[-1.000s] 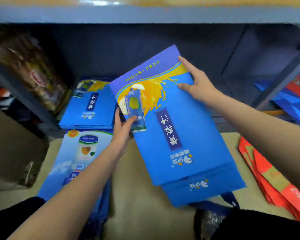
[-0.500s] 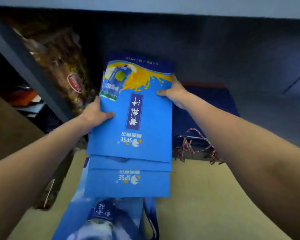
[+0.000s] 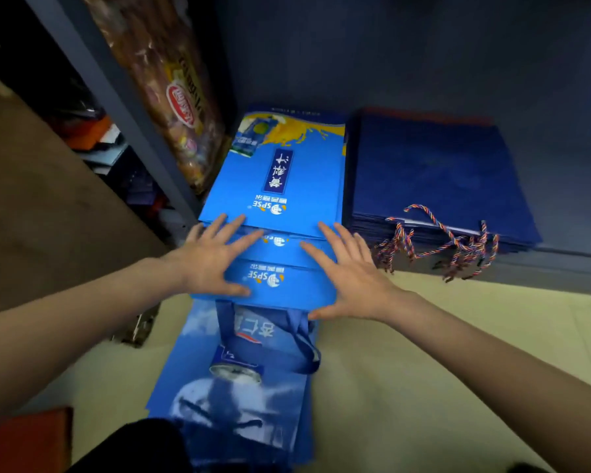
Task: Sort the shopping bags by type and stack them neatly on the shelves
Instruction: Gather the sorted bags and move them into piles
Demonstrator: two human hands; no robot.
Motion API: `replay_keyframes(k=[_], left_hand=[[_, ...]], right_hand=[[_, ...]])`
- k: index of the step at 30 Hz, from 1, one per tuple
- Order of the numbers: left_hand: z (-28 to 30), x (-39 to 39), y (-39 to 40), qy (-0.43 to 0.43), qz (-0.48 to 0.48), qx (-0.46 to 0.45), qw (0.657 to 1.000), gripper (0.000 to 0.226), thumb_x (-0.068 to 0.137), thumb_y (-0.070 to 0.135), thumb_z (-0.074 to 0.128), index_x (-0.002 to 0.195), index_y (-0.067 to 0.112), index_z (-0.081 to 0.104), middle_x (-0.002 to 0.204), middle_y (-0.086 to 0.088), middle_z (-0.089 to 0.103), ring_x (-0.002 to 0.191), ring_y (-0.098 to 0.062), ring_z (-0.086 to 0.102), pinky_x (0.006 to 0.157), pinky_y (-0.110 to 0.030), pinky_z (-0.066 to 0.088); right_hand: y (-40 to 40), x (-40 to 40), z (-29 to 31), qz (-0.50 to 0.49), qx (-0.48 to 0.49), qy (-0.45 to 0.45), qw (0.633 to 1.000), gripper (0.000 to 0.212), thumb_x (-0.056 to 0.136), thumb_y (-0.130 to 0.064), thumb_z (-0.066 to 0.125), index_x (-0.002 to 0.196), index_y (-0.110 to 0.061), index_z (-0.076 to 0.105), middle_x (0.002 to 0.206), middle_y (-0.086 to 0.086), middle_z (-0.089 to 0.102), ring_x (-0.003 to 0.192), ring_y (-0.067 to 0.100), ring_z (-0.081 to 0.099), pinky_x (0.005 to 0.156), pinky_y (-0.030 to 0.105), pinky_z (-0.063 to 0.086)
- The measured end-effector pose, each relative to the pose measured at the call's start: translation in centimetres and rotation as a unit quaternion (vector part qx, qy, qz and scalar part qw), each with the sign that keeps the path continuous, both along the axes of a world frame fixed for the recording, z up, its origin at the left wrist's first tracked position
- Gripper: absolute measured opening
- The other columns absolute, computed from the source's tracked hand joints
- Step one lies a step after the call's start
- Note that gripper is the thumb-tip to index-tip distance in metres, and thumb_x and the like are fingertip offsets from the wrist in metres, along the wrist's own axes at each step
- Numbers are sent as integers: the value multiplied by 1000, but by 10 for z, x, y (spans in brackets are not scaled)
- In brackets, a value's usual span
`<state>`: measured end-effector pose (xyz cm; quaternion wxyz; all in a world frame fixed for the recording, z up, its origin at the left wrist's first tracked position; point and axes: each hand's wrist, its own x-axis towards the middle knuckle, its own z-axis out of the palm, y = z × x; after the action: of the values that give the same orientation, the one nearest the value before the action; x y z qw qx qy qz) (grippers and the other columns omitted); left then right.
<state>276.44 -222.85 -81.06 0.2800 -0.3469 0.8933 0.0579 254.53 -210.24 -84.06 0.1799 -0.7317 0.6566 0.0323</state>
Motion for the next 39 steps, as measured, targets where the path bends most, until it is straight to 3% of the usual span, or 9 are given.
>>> replay_keyframes(k=[3,7,12,17,23,27,32,36,39], left_hand=[[-13,10,22,-63,-52,-65,994,120,72,72,56,132,32,-40,148,-13,-35,140,-40,-18,112,-58,2],[-21,5,13,-45,-52,-152,986,126,75,62,61,116,25,-52,150,-15,-32,141,-41,-13,111,-60,4],[-7,-13,-29,17,71,-142,987,117,79,55,63,142,23,-29,155,-11,-20,144,-34,-8,113,-55,7],[-30,-25,-29,-20,45,-93,994,126,71,60,68,142,27,-31,153,-10,-27,142,-38,-13,111,-59,5],[-37,-21,-40,2,-11,-195,981,113,77,53,65,145,30,-21,156,-9,-9,143,-34,5,111,-56,9],[-27,-26,-63,105,79,-235,963,93,80,42,67,149,28,6,152,-8,15,136,-32,21,111,-52,15],[-36,-32,-68,64,114,-216,968,93,84,44,63,149,24,-1,154,-12,8,137,-35,19,111,-47,16],[-43,-10,-48,226,174,-188,940,77,88,33,59,149,17,15,152,-15,15,135,-36,23,107,-48,23],[-63,17,-16,344,297,-115,883,75,85,19,61,147,12,20,146,-21,25,129,-41,32,102,-50,32]], right_hand=[[-1,20,-9,30,5,88,996,128,64,-65,69,146,-25,-21,150,16,-32,139,38,-26,112,56,-11],[-18,28,-7,27,-23,158,987,123,70,-52,71,145,-26,-24,151,18,-28,140,44,-18,110,58,-10],[-65,2,18,-40,-34,183,982,125,69,-60,70,146,-23,-22,155,18,-14,143,38,-9,113,55,-4],[-71,11,-2,10,20,208,978,128,67,-57,73,146,-23,-22,155,17,-18,143,36,-10,113,55,-3],[-80,3,-8,2,-21,196,980,118,72,-53,70,147,-29,-18,156,13,-13,144,34,-7,113,54,-3],[-106,-10,4,-70,-65,172,980,108,75,-48,71,150,-26,-4,156,15,2,143,33,4,115,51,-2],[-116,1,-4,-39,-2,214,976,119,72,-52,72,149,-16,-10,156,14,-3,144,33,-1,113,54,-2],[-95,-4,-4,-71,-61,150,984,97,83,-36,66,150,-17,-1,155,16,3,143,32,5,116,48,-1],[-48,5,-20,-144,-196,-34,969,71,81,-13,63,143,-7,31,147,20,27,136,37,25,115,45,17]])
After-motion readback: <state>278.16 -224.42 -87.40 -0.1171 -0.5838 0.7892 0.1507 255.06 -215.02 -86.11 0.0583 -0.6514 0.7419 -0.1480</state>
